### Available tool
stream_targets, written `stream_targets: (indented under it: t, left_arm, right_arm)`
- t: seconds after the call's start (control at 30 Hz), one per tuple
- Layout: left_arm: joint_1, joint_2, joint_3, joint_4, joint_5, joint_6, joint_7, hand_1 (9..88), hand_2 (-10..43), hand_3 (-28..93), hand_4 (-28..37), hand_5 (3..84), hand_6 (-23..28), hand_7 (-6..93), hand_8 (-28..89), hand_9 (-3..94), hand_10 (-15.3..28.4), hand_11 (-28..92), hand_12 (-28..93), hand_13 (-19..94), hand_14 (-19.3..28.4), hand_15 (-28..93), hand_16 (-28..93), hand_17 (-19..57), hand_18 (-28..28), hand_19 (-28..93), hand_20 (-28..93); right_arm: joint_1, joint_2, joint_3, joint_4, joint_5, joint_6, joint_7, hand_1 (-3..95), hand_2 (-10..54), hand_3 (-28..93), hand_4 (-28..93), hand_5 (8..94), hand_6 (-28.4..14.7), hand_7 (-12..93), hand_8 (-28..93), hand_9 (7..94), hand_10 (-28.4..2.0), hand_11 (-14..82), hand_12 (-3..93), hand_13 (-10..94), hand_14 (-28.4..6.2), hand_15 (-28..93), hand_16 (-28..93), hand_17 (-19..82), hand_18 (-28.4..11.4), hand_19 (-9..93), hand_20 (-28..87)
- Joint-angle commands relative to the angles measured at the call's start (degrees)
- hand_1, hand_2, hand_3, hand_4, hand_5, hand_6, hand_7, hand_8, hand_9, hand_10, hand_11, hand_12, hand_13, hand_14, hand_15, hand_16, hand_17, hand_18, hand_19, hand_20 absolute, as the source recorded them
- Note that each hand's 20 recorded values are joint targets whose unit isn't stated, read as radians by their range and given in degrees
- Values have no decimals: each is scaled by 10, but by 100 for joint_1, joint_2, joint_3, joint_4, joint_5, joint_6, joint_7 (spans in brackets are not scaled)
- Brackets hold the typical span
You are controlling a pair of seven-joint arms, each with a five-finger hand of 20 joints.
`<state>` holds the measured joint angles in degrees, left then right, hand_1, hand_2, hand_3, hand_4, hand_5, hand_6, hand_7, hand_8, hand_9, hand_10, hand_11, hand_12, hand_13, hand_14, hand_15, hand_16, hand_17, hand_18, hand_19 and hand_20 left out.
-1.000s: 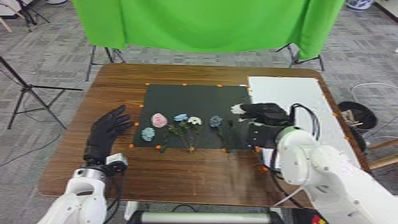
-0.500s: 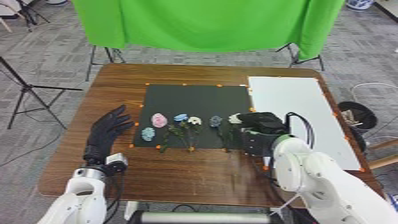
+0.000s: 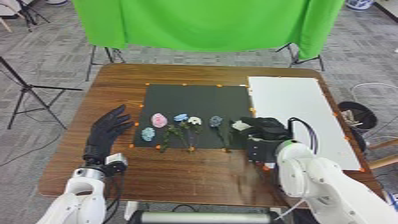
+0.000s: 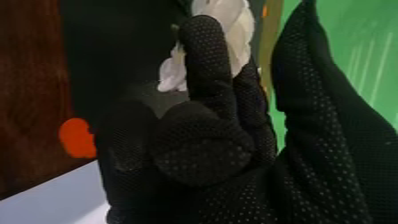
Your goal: Arrange flowers
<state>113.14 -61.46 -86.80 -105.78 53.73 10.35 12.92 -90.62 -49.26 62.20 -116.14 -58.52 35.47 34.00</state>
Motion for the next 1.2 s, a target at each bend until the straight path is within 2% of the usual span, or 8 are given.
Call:
stream_targets:
  t: [0.03,0.47,0.7,0.77,0.87,0.93,1.0,1.2]
  left_arm:
    - [217,-28,71,124,6,-82,-253,220,-6,715,-283,422,-12,145,-81,433,126,182,111,371,171,308,2,55,152,115,201]
    - [243,-21,59,103,7,-69,-218,225,-7,713,-283,421,-14,147,-82,432,126,181,112,371,171,307,1,55,152,115,201]
    - [317,-25,-36,39,-44,37,-22,225,-7,713,-283,422,-15,149,-82,433,127,181,111,372,170,308,2,55,152,116,201]
    - [269,-33,-62,0,-57,90,108,225,-6,711,-283,424,-15,150,-82,434,127,182,112,372,171,308,1,56,152,117,202]
    - [348,-56,-181,-122,-47,125,256,221,-3,709,-283,430,-9,148,-83,439,127,184,111,379,171,308,0,64,150,115,199]
    - [362,-46,-229,-182,-42,163,347,216,-2,712,-283,435,-5,147,-83,442,129,185,110,392,174,291,-13,76,144,104,192]
    - [345,-42,-262,-244,-46,207,461,214,-1,712,-283,440,-2,147,-83,447,131,186,109,400,173,277,-24,88,135,91,187]
    - [251,-39,-376,-468,-7,386,920,202,0,716,-283,450,3,149,-83,459,132,193,106,402,169,228,-34,109,110,55,181]
  right_arm:
    - [-209,130,207,-142,65,-334,-110,395,-95,702,-146,642,29,170,-121,854,-127,184,157,937,-5,655,210,710,-129,932,531]
    - [-355,150,668,-360,208,-498,-453,369,-95,694,-139,613,24,158,-117,859,-127,193,159,937,-8,646,217,701,-134,932,539]
    - [-1101,164,1830,-455,239,-1632,-2444,324,-75,695,-135,643,22,167,-112,817,-139,180,161,875,-47,566,269,583,-151,923,466]
    - [-1257,153,2112,-378,-300,-1927,-2944,248,-21,688,-136,649,21,166,-110,777,-149,160,160,796,-87,489,247,490,-162,839,406]
    - [-1345,52,2404,-246,-569,-2471,-3675,167,2,708,-160,640,13,155,-106,699,-156,115,146,607,-147,301,233,314,-173,562,390]
    - [-1387,-79,2409,-188,-593,-2489,-4182,102,14,725,-176,580,0,133,-96,545,-153,73,123,455,-151,168,225,225,-158,331,345]
    - [-1386,-268,2396,-108,-696,-2478,-4517,27,23,739,-191,419,-5,82,-79,337,-133,23,89,255,-135,55,188,107,-135,128,273]
    - [-1728,-874,2756,-131,-761,-2996,-4880,-25,4,714,-246,236,8,37,-67,205,-91,-30,70,116,-101,-120,231,-5,-84,27,201]
